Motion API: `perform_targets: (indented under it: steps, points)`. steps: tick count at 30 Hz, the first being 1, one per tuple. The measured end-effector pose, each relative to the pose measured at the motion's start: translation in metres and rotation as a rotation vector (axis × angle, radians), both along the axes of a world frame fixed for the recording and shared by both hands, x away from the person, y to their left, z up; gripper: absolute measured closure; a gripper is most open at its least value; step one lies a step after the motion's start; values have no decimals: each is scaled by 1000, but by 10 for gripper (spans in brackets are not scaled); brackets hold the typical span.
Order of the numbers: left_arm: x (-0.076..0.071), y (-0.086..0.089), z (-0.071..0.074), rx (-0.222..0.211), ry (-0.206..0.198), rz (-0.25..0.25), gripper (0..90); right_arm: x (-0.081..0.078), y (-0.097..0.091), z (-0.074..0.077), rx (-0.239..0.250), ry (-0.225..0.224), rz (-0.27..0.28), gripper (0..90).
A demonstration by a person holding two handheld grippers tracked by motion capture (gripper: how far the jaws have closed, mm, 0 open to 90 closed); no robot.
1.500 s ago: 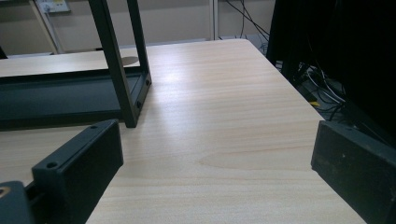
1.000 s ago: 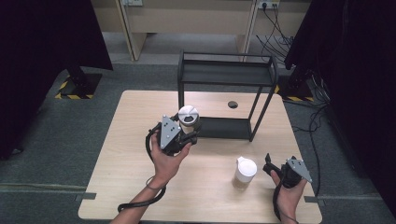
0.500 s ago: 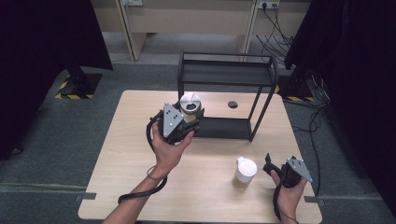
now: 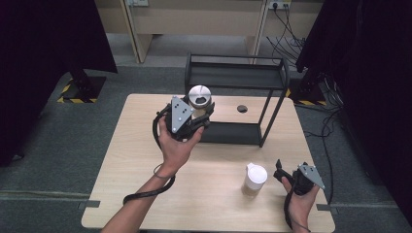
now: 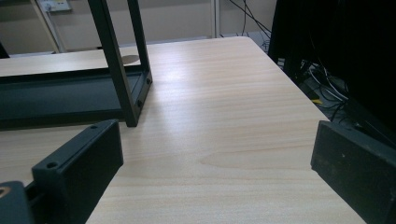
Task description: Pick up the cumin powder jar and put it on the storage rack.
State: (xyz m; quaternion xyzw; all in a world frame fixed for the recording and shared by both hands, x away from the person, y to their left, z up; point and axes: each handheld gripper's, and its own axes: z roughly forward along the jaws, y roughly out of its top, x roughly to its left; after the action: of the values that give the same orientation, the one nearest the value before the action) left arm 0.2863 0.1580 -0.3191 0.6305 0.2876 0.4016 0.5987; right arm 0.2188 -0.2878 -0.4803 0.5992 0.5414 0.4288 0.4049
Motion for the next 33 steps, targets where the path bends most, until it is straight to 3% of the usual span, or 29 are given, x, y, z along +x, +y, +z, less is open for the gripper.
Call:
perform_targets:
  steps: [33]
  points:
    - [35, -11, 58, 11, -10, 41, 310, 0, -1, 0, 1, -1, 5, 25]
